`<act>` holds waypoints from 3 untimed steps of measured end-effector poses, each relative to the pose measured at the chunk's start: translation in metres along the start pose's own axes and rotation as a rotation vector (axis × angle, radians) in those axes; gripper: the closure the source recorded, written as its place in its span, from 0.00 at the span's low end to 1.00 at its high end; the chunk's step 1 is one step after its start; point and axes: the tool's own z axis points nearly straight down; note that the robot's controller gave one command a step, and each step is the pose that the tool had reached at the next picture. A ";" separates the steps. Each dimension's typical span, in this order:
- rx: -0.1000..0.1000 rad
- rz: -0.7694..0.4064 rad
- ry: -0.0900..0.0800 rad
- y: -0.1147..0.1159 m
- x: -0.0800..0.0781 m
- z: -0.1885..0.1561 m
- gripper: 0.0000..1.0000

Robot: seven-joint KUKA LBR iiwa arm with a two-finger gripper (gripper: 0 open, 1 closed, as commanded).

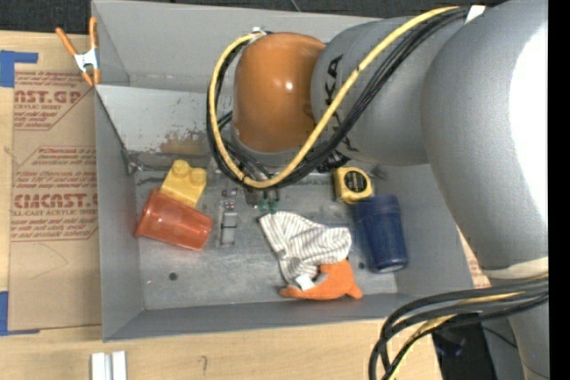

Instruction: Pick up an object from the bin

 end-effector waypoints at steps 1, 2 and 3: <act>-0.001 0.002 -0.007 -0.001 -0.001 -0.005 0.00; 0.001 -0.051 -0.014 0.020 -0.007 0.015 0.00; -0.001 -0.162 -0.010 0.050 -0.005 0.063 0.00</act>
Offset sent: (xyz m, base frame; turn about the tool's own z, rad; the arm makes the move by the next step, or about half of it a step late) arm 0.0082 0.0602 -0.0590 -0.1486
